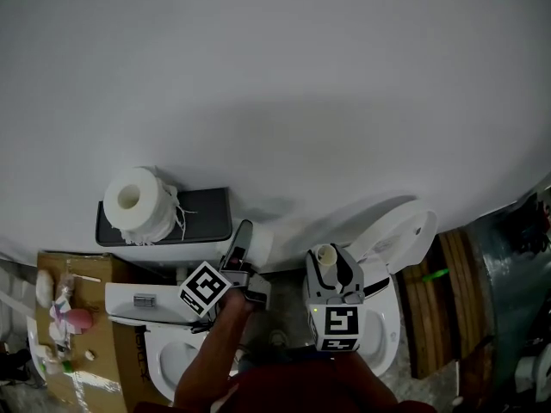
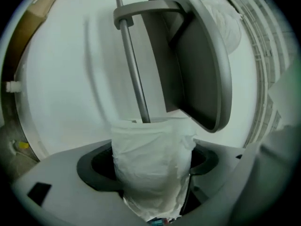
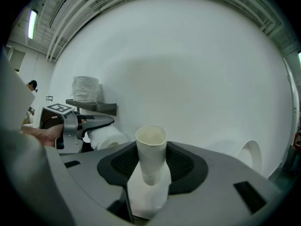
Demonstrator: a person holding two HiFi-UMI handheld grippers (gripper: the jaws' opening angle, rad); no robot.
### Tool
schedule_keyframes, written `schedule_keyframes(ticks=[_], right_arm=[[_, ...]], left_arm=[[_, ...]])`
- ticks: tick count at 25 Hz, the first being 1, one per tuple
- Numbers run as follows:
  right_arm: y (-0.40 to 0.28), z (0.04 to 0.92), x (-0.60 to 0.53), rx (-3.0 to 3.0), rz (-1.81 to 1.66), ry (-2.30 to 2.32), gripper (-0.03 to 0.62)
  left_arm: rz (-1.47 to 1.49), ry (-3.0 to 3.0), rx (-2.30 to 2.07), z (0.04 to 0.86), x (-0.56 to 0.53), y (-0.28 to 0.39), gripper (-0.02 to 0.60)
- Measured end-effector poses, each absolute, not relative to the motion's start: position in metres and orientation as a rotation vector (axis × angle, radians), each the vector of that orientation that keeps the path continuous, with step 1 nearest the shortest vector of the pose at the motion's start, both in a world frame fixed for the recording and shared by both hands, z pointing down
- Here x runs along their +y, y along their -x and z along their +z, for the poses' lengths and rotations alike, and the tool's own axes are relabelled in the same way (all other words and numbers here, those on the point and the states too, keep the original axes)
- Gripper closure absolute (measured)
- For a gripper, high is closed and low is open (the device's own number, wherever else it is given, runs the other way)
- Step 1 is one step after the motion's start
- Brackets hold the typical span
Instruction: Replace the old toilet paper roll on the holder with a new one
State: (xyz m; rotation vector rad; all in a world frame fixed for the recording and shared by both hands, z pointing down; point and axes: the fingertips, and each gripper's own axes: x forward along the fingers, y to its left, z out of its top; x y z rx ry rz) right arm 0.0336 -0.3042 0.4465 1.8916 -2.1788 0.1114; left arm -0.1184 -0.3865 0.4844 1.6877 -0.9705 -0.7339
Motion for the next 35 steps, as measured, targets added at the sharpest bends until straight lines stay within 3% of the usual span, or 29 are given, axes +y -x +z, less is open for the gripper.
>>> schedule_keyframes(ticks=[17, 35], right_arm=[[0.029, 0.433, -0.326, -2.356, 0.099, -1.771, 0.407], [0.053, 0.425, -0.310, -2.381, 0.071, -1.753, 0.407]], left_arm=[[-1.105, -1.519, -1.081, 0.475, -0.384, 0.231, 0.149], [-1.137, -1.478, -0.992, 0.479, -0.347, 0.233, 0.110]])
